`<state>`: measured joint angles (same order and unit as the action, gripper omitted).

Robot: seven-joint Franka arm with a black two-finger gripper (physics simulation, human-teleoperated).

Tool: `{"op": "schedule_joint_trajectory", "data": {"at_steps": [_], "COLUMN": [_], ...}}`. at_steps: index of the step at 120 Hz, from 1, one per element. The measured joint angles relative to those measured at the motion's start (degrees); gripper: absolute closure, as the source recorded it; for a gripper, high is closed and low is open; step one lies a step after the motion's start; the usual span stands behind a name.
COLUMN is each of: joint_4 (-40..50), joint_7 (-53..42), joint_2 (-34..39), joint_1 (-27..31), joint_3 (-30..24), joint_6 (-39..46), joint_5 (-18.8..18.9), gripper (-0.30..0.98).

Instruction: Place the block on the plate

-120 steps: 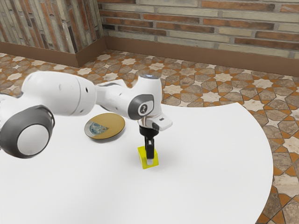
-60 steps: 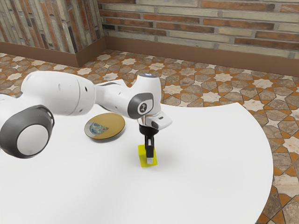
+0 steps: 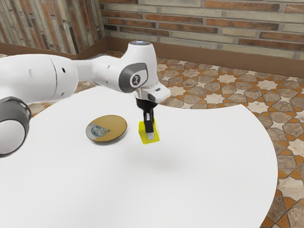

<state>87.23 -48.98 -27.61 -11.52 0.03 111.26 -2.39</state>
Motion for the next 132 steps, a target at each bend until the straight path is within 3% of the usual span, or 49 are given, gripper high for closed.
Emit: {"op": "schedule_joint_trajectory", "data": {"at_steps": [40, 73, 132], "joint_4": [-0.45, -3.48, -14.32], "joint_7": [-0.04, 0.17, 0.51], "joint_2": [3.67, 0.76, -12.20], "joint_1": [0.10, 1.10, 9.55], "joint_3": [8.67, 16.02, 15.74], "joint_6": [-2.55, -1.27, 4.32], "joint_5": [0.40, -0.02, -2.52], "gripper": [0.28, 0.28, 0.28]}}
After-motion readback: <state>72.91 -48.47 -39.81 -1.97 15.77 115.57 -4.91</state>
